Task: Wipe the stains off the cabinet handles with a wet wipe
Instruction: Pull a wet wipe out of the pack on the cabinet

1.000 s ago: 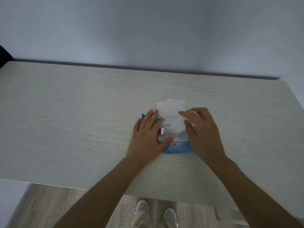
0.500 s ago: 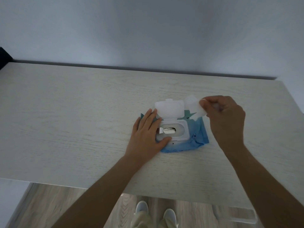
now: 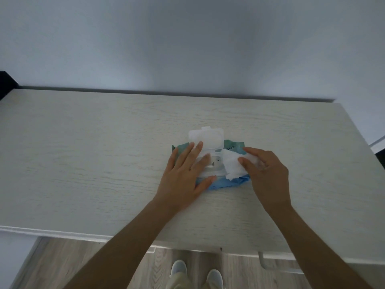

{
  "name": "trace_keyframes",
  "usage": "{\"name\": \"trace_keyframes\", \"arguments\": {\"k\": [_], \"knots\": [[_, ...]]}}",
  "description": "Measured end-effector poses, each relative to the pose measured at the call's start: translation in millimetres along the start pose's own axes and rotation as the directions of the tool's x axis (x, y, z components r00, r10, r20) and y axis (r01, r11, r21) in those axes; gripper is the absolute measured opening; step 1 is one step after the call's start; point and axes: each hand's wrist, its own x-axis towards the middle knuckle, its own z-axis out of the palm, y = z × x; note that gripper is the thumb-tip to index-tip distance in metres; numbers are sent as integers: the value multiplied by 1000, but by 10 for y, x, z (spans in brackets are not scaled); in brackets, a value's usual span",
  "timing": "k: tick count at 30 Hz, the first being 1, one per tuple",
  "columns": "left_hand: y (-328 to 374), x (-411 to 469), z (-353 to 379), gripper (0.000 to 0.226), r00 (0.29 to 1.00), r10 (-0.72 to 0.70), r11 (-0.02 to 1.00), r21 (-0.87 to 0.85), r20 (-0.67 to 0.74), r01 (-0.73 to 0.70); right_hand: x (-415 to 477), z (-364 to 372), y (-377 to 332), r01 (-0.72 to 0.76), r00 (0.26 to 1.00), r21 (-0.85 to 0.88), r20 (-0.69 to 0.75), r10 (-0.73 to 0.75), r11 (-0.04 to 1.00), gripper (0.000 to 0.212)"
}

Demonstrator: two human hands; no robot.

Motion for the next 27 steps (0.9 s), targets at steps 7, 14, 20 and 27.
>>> {"name": "trace_keyframes", "arguments": {"k": [7,14,20,27], "knots": [[30,71,-39,75,985,7,978,202,170,-42,-53,-171,48,66,998,-34,-10,-66,997,29],[87,545,-101,86,956,-231,967,151,181,205,-166,-281,187,-53,987,-3,152,53,999,52],[298,223,-199,71,994,-87,987,127,-63,95,-276,-363,326,-30,985,-84,169,43,996,36],[385,-191,-11,75,977,-117,993,8,181,118,-423,-442,372,-40,993,-99,110,51,994,9]]}}
